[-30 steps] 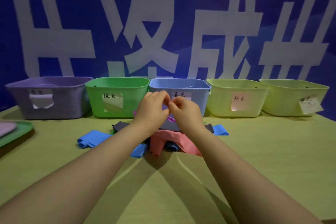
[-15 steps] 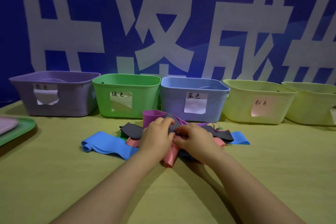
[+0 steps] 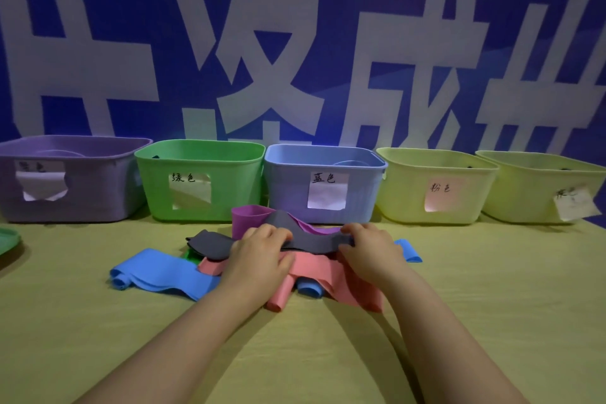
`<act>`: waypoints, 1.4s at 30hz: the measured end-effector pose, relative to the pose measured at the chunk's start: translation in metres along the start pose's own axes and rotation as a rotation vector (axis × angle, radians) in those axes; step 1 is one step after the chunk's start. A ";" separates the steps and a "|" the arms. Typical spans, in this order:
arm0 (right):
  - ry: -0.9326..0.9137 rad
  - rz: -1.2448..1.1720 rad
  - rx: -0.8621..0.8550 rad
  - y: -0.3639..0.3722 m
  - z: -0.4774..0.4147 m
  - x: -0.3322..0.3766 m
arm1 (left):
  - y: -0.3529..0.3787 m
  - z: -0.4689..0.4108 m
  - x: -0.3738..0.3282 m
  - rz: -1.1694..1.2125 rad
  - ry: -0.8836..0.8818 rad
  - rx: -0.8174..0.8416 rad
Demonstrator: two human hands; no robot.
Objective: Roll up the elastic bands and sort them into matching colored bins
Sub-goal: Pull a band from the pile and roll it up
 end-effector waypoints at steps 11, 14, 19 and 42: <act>0.302 -0.158 -0.098 -0.008 -0.013 -0.043 | 0.004 0.000 -0.005 -0.001 0.032 -0.001; 0.340 -0.101 0.001 0.005 -0.012 -0.045 | 0.005 -0.001 -0.005 -0.006 0.043 -0.013; 0.361 -0.264 -0.063 0.006 -0.010 -0.046 | 0.005 0.000 -0.008 0.009 0.061 -0.031; 0.245 -0.030 -0.058 0.003 -0.008 -0.025 | 0.011 0.005 -0.027 -0.017 0.157 -0.082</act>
Point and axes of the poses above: each hand's wrist, its own z-axis away from the middle knuckle, its own y-axis out of the palm, x = y × z, the point moved 3 cm from there along -z, towards the middle knuckle, and after that the axes turned 10 degrees about z, right-handed, at the moved point
